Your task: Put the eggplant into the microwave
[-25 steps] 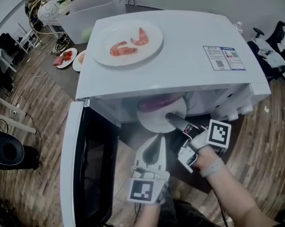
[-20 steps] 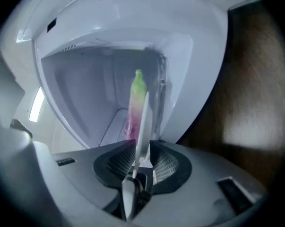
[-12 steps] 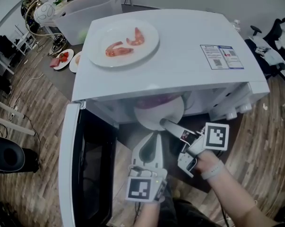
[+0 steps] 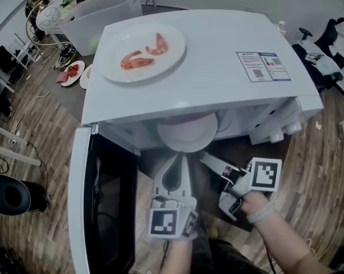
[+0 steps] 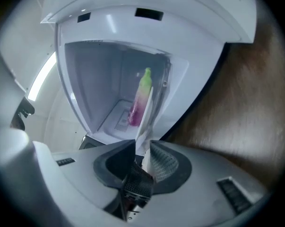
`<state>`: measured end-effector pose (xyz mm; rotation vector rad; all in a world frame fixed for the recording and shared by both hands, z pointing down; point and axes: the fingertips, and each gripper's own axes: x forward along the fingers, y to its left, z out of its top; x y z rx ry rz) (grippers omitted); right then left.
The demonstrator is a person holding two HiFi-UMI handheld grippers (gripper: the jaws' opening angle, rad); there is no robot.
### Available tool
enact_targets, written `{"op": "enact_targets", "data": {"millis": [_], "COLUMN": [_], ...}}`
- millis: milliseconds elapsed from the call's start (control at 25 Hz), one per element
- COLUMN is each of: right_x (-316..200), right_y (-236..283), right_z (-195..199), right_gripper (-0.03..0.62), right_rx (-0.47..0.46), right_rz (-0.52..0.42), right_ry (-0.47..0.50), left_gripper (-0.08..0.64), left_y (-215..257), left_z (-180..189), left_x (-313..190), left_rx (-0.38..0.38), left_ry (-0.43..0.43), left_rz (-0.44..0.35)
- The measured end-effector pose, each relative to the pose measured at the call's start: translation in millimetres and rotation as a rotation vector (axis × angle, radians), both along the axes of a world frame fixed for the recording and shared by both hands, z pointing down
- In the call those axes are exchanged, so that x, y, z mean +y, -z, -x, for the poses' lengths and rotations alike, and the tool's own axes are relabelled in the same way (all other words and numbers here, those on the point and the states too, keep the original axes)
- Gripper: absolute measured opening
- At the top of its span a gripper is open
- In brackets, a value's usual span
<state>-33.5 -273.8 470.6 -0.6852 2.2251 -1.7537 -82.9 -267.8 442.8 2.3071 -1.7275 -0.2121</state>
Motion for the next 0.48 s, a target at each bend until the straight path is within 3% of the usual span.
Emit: {"op": "enact_targets", "data": {"millis": [200,480], "right_x": [1.3,-5.6], "right_y": [3.6,13.7], "right_z": [-5.9,-13.3], "right_gripper": [0.006,0.006], "right_rx": [0.087,0.556], "right_rz": [-0.099,-0.513], "right_ry": [-0.019,-0.021], "left_gripper": [0.0,0.0], "left_y": [0.4,0.6], "left_z": [3.8,10.2], "left_x": [-3.6,-7.1], "left_rx": [0.004,0.002], "left_ry": [0.011,0.022], "left_rz": [0.001,0.005]}}
